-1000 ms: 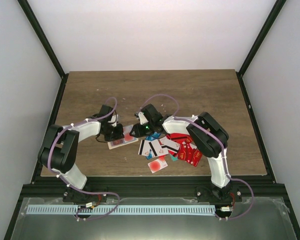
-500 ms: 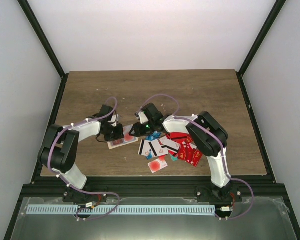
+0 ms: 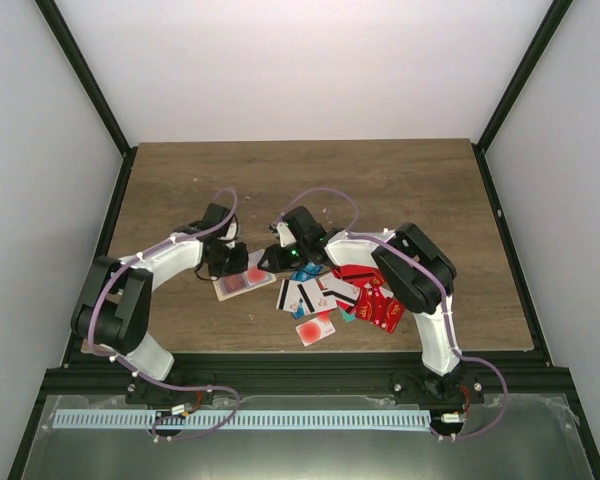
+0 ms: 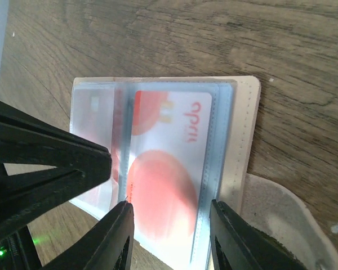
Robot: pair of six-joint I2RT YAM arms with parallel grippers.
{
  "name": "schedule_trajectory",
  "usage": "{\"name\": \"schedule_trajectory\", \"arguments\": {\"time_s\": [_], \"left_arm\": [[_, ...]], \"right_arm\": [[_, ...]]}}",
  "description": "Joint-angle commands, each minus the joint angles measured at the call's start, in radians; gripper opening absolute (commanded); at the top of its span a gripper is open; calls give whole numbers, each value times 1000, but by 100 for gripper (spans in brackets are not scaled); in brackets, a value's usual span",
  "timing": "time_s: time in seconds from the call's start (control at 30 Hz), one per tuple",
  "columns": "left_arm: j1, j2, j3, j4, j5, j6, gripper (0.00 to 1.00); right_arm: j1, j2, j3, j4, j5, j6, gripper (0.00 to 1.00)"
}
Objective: Put the credit cards into the card holder
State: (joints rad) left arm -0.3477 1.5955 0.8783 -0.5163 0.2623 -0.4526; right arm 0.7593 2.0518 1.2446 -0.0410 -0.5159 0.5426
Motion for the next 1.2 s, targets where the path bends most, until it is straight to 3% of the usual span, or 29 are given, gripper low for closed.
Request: {"name": "schedule_trajectory", "arguments": {"time_s": [0.0, 0.67, 1.17], "left_arm": [[-12, -8, 48, -42, -37, 2, 6], [-41, 124, 36, -25, -86, 20, 4], [-53, 96, -17, -21, -124, -8, 4]], "right_arm": [[-2, -15, 20, -15, 28, -13, 39], [-12, -18, 27, -20, 13, -30, 39], [-15, -2, 29, 7, -62, -20, 40]]}}
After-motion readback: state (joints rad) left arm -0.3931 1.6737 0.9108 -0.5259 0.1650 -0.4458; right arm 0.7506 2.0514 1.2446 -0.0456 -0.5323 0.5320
